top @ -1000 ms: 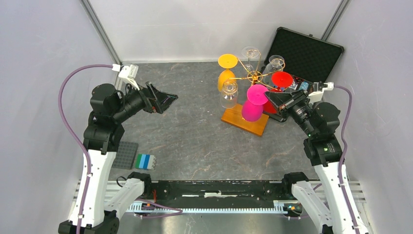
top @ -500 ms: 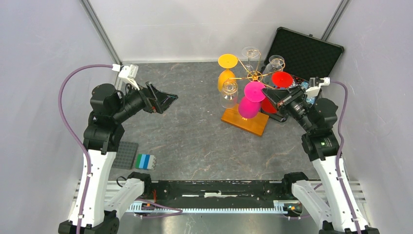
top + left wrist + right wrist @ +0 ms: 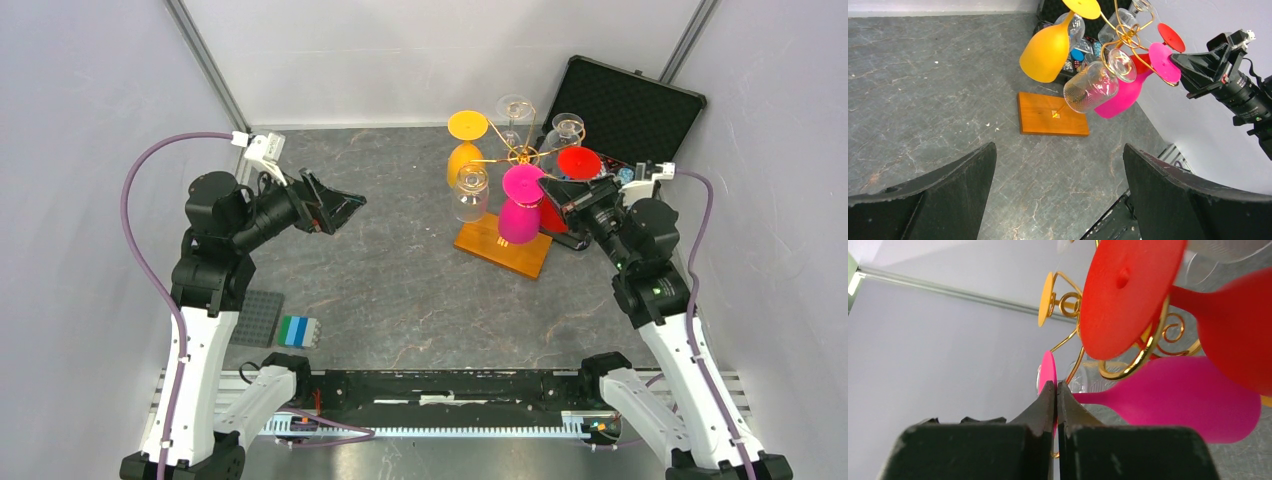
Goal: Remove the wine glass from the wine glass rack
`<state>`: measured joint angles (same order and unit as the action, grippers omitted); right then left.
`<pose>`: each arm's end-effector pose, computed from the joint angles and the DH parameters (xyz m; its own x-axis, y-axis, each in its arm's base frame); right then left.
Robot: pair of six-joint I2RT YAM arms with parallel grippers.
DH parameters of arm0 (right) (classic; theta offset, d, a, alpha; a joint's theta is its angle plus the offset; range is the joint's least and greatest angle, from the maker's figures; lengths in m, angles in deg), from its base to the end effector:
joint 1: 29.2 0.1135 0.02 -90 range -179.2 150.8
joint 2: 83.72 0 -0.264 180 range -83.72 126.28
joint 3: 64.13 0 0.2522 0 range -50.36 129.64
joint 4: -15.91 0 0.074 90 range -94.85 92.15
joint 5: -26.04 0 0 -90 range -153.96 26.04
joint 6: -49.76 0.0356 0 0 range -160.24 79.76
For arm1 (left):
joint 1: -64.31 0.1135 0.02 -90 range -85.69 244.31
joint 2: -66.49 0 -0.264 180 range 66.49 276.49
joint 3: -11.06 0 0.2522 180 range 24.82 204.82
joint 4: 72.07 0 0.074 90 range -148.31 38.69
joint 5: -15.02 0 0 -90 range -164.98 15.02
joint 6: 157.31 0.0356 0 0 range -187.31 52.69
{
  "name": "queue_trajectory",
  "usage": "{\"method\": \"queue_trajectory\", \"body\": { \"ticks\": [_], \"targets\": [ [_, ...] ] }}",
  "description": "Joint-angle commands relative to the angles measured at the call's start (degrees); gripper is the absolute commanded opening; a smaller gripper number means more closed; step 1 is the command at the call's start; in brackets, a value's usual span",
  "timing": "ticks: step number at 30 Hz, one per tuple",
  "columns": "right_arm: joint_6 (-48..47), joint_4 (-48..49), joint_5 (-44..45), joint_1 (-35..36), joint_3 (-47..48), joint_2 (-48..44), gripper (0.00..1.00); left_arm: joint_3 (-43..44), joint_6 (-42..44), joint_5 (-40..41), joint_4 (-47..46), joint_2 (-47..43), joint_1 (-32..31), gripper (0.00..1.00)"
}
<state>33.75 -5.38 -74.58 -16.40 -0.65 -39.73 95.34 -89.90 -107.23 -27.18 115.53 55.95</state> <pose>0.1709 0.0456 0.3776 -0.3904 0.8801 -0.2701 -0.0802 0.2598 0.9623 0.1511 -0.0414 0.4409 -0.4003 -0.2695 -0.8759 0.5304 0.7113 -0.4613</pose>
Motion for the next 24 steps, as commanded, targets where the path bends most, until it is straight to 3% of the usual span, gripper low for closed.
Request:
{"method": "queue_trajectory", "body": {
  "ticks": [1,5,14,19,24],
  "targets": [
    [-2.69,-0.99,12.70,0.71,3.59,-2.82,0.00,0.07,1.23,-4.97,-0.94,-0.38,0.10,1.00],
    [-4.02,-3.03,17.49,0.78,5.10,-3.98,0.00,-0.12,1.33,-6.82,-1.56,-0.52,0.10,1.00],
    [-2.55,-8.29,15.96,0.82,6.15,-8.08,0.00,-3.44,-4.10,-14.34,-8.11,-0.70,0.01,1.00],
    [-2.40,-13.31,12.63,0.78,5.71,-13.19,0.00,-9.46,-14.31,-15.01,-16.47,-1.34,-0.49,1.00],
    [-4.91,-20.52,8.08,0.83,5.79,-19.45,0.00,-18.20,-27.67,-14.38,-31.75,-1.28,-4.88,1.00]
  ]
}}
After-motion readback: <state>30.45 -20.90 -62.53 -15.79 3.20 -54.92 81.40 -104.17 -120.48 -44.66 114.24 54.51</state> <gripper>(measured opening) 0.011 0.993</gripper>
